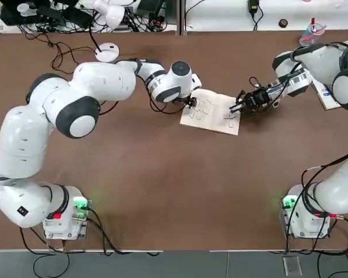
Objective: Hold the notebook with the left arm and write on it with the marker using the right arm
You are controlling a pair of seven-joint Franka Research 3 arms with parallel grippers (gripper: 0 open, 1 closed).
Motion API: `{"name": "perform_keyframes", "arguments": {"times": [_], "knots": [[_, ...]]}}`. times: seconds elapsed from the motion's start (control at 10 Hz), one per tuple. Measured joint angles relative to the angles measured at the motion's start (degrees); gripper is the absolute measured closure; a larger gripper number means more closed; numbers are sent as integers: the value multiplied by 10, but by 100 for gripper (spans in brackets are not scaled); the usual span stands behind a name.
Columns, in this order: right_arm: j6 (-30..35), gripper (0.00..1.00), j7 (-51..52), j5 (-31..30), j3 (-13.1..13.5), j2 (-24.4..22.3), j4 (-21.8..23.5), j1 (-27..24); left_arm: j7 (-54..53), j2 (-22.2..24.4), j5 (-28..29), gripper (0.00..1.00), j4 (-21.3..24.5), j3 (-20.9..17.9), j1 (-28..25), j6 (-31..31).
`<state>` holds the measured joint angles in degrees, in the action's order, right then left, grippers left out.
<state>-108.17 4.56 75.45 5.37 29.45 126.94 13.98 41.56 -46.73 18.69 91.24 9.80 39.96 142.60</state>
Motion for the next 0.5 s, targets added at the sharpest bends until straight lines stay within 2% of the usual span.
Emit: {"name": "perform_keyframes", "arguments": {"times": [0.5], "knots": [[0,83,0,9,0,1,0,16,0,0,0,0,0,0,0,0]]}}
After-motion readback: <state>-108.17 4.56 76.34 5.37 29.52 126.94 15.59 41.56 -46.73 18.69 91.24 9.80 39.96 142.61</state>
